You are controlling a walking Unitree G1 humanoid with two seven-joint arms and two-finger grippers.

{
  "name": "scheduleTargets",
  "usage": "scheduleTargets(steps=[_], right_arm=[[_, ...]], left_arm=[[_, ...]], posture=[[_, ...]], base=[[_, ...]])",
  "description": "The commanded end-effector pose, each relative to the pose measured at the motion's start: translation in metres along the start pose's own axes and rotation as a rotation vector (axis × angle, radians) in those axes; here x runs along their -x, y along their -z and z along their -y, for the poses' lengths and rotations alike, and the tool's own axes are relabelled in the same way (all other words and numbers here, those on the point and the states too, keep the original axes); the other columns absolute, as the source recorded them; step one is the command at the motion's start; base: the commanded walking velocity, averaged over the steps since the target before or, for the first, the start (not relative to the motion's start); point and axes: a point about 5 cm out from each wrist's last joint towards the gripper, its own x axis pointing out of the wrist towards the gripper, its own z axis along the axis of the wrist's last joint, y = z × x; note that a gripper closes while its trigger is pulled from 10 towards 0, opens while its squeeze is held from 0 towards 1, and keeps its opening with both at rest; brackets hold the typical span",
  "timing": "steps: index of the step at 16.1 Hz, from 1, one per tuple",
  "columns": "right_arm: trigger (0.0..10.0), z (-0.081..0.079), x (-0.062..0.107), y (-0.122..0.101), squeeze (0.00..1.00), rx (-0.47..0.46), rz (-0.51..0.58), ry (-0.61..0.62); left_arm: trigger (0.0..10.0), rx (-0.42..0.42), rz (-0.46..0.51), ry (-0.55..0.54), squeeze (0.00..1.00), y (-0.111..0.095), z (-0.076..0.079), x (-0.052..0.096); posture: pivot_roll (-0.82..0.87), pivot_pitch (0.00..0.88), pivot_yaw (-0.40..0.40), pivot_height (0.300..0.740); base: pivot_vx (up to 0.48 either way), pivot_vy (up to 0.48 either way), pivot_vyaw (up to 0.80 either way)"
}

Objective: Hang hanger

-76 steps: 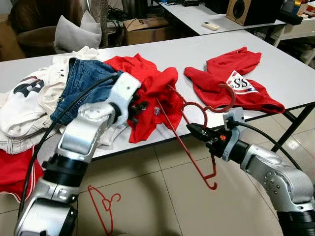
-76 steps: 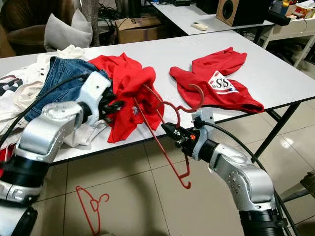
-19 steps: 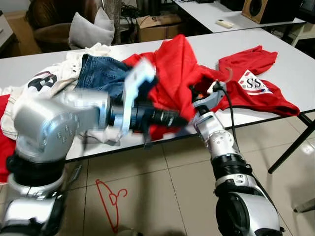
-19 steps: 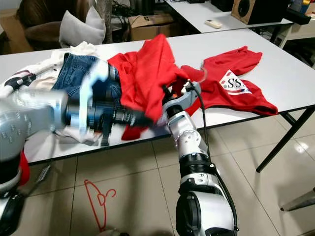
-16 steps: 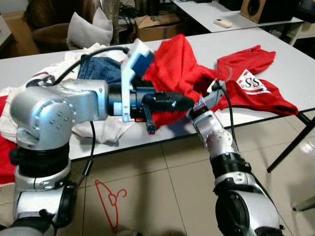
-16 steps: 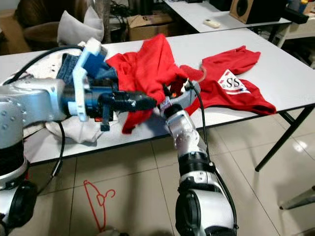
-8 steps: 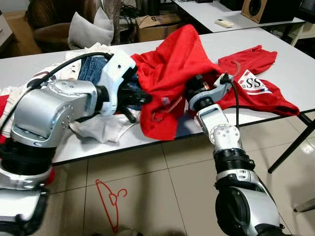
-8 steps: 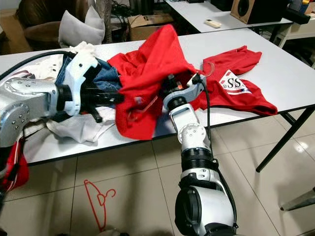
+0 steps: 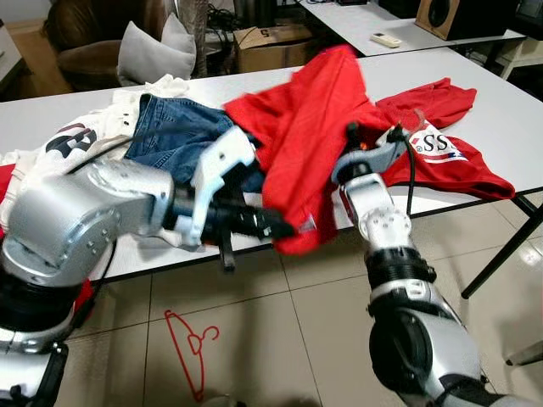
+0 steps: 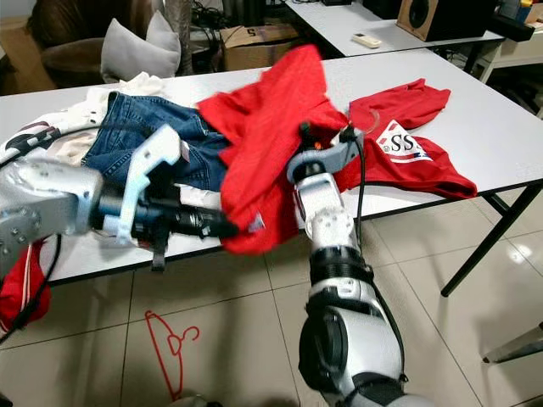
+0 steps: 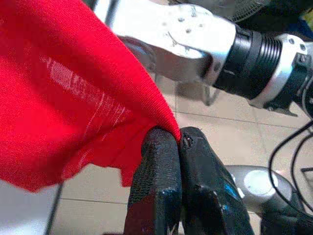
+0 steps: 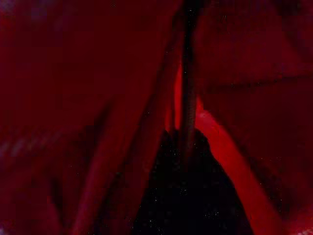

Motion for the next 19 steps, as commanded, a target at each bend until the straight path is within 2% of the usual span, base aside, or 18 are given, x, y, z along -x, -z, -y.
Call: scheduleTargets(steps=[1,2,3,4,6,7,8,9,12,13,14,15,16,17,18,19], right_arm=[[10.0,-0.017,-0.009,0.009,0.0,-0.056,0.024,-0.027],[10.0,-0.017,-0.01,0.009,0.0,-0.053,0.023,-0.026],[10.0,-0.017,-0.009,0.015,0.0,0.025,-0.017,-0.03],[10.0,-0.013,-0.003,0.023,0.0,0.215,-0.1,-0.024],[10.0,-0.007,0.006,0.016,0.0,0.323,-0.121,0.007],[10.0,-0.003,0.016,0.004,0.0,0.399,-0.125,0.042],[10.0,0.003,0.026,-0.002,0.0,0.464,-0.179,0.066],[10.0,0.006,0.032,-0.005,0.0,0.53,-0.211,0.078],[10.0,0.004,0.055,-0.023,0.0,0.589,-0.204,0.101],[10.0,-0.007,0.07,-0.024,0.0,0.533,-0.247,0.058],[10.0,-0.002,0.087,-0.025,0.0,0.806,-0.375,0.107],[10.0,-0.015,0.094,-0.02,0.0,0.526,-0.337,0.063],[10.0,-0.014,0.102,-0.025,0.0,0.449,-0.317,0.09],[10.0,-0.003,0.109,-0.029,0.0,0.614,-0.357,0.17],[10.0,-0.003,0.116,-0.033,0.0,0.524,-0.322,0.17],[10.0,0.01,0.125,-0.041,0.0,0.811,-0.375,0.28]], left_arm=[[0.0,0.012,0.008,0.07,0.0,0.001,0.01,-0.007],[0.0,0.015,0.022,0.069,0.0,-0.001,0.01,-0.008],[0.0,0.028,0.103,-0.017,0.0,-0.013,-0.001,-0.007],[0.0,0.018,0.262,-0.174,0.0,-0.041,-0.024,0.002],[0.0,-0.015,0.369,-0.209,0.0,-0.064,-0.031,0.015],[0.0,-0.032,0.443,-0.231,0.0,-0.082,-0.035,0.029],[0.0,-0.052,0.49,-0.227,0.0,-0.094,-0.034,0.038],[0.0,-0.066,0.511,-0.219,0.0,-0.099,-0.033,0.042],[0.0,-0.12,0.567,-0.221,0.0,-0.117,-0.029,0.057],[0.0,-0.143,0.574,-0.212,0.0,-0.121,-0.026,0.062],[0.0,-0.143,0.579,-0.17,0.0,-0.122,-0.02,0.06],[0.0,-0.146,0.564,-0.137,0.0,-0.119,-0.015,0.055],[0.0,-0.147,0.557,-0.12,0.0,-0.116,-0.013,0.052],[0.0,-0.142,0.555,-0.116,0.0,-0.116,-0.013,0.051],[0.0,-0.137,0.541,-0.099,0.0,-0.114,-0.011,0.05],[0.0,-0.131,0.5,-0.077,0.0,-0.107,-0.007,0.047]], posture=[[0.03,0.0,0.053,0.74],[0.03,0.0,0.053,0.74],[0.03,0.0,0.054,0.74],[0.03,0.0,0.054,0.74],[0.02,0.0,0.061,0.74],[0.0,0.0,0.073,0.74],[0.0,0.0,0.078,0.74],[-0.01,0.0,0.083,0.74],[-0.02,0.0,0.096,0.74],[-0.03,0.0,0.095,0.74],[-0.03,0.0,0.097,0.74],[-0.04,0.0,0.096,0.74],[-0.04,0.0,0.098,0.74],[-0.04,0.0,0.098,0.74],[-0.05,0.0,0.097,0.74],[-0.05,0.0,0.097,0.74]], base=[[0.0,0.0,0.0],[0.0,0.0,0.0],[0.0,0.0,0.0],[0.0,0.0,0.0],[0.0,0.0,0.0],[0.0,0.0,0.0],[0.0,0.0,0.0],[0.0,0.0,0.0],[0.0,0.0,0.0],[0.0,0.0,0.0],[0.0,0.0,0.0],[0.0,0.0,0.0],[0.0,0.0,0.0],[0.0,0.0,0.0],[0.0,0.0,0.0],[0.0,0.0,0.0]])
